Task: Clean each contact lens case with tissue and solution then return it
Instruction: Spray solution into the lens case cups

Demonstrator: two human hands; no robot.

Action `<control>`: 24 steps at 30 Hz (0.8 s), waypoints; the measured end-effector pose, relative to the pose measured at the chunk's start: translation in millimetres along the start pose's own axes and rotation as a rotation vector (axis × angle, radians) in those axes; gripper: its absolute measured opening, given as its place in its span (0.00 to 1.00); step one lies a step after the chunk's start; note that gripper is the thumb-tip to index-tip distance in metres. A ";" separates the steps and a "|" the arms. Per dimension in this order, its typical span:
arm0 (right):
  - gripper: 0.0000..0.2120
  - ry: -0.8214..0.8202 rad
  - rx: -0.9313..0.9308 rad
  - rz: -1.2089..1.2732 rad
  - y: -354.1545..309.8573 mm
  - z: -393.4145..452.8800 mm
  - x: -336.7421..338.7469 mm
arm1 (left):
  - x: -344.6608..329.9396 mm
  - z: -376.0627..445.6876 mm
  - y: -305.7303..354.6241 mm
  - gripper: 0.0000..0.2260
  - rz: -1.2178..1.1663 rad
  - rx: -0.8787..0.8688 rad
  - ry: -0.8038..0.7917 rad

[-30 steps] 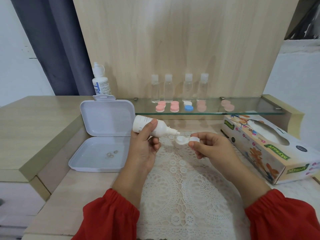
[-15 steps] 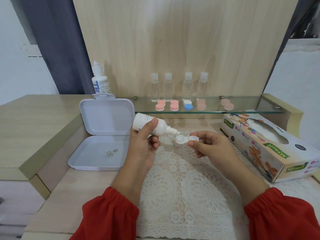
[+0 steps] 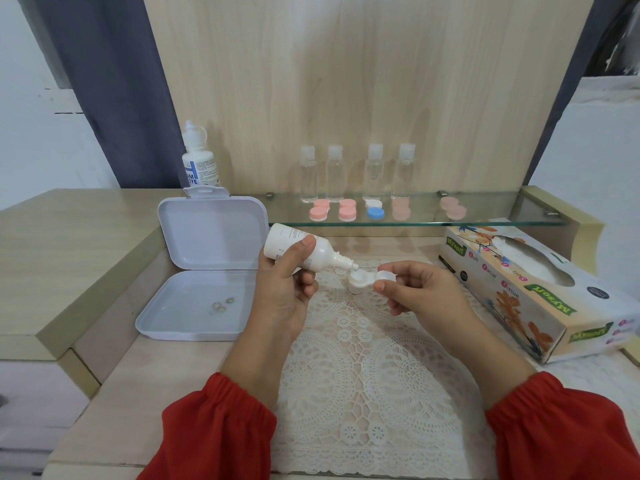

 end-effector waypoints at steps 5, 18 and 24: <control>0.09 -0.001 -0.002 -0.002 0.5 0.1 0.5 | -1.3 -0.8 0.4 0.13 0.012 0.001 -0.010; 0.09 -0.004 -0.007 0.001 -0.1 0.4 0.0 | -4.6 -2.4 4.2 0.18 0.075 -0.062 -0.046; 0.09 -0.008 -0.006 -0.005 0.0 0.0 0.4 | -4.3 -2.5 4.0 0.18 0.062 -0.062 -0.043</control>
Point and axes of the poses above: each hand's wrist, its own z-axis towards the middle knuckle, its own x-axis out of the back of the hand, y = z × x, the point moved 3 cm from there along z, towards the middle knuckle, and after that the axes turned 11 degrees about -y, right-handed, at the moved point
